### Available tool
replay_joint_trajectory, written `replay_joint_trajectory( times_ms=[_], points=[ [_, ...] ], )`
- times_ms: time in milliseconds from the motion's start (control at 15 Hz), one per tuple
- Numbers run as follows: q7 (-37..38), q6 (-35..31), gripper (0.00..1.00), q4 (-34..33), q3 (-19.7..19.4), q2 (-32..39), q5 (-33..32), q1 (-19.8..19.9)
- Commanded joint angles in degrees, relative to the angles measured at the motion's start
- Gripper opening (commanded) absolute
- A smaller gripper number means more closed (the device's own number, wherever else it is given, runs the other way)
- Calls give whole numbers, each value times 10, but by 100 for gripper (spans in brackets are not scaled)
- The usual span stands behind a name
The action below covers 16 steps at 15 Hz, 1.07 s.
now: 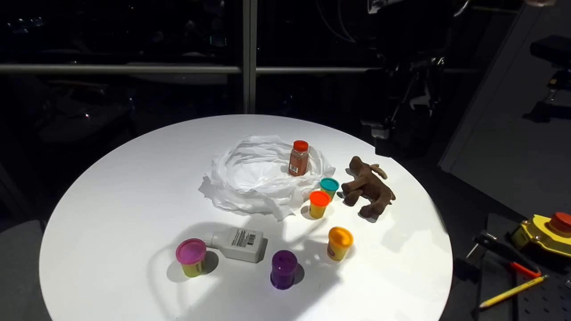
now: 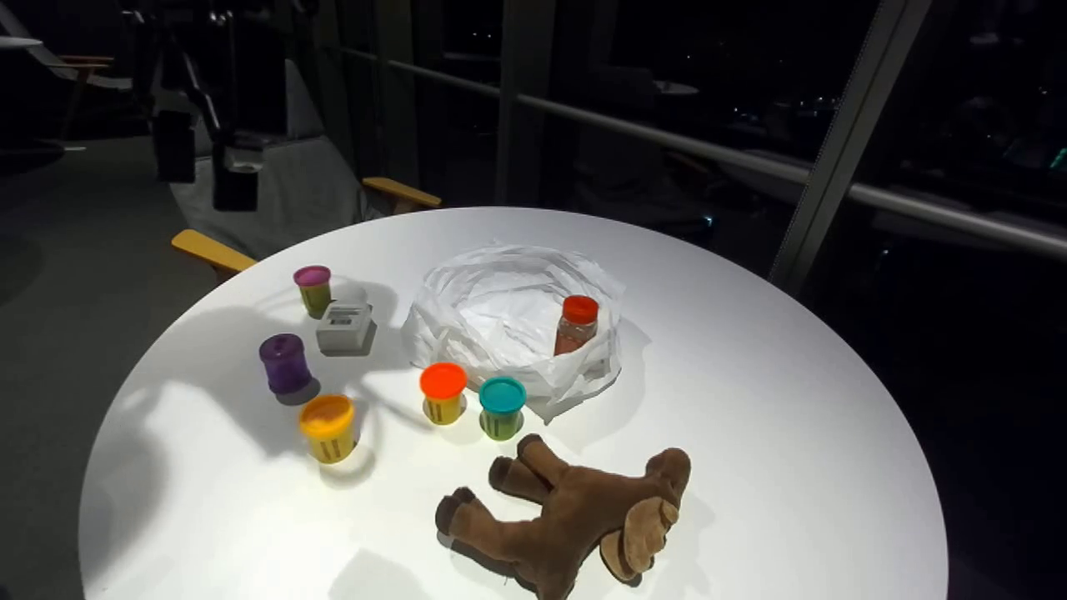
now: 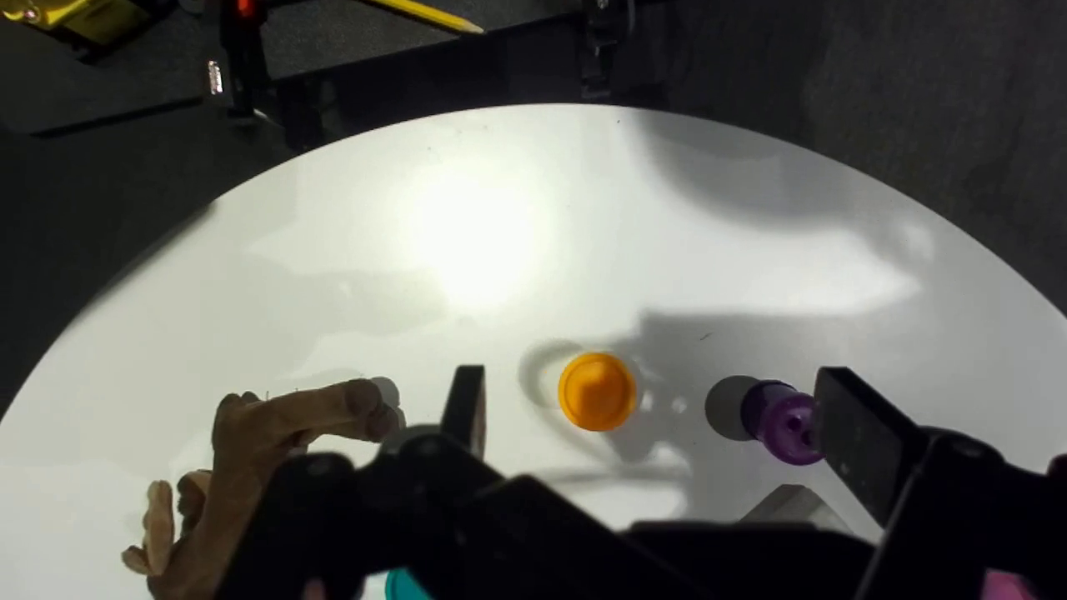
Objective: Put the objects on the table in the plastic bag
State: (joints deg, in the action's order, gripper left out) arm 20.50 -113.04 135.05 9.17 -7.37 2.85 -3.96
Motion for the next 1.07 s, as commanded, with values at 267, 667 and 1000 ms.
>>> replay_joint_trajectory(
  times_ms=[267,667,1000],
  points=[
    [-69,-111,100,43,-59,51,-14,25],
    [-163,-176,100,59,-63,128,76,22],
    [-194,-349,100,57,-43,204,168,21]
  ],
)
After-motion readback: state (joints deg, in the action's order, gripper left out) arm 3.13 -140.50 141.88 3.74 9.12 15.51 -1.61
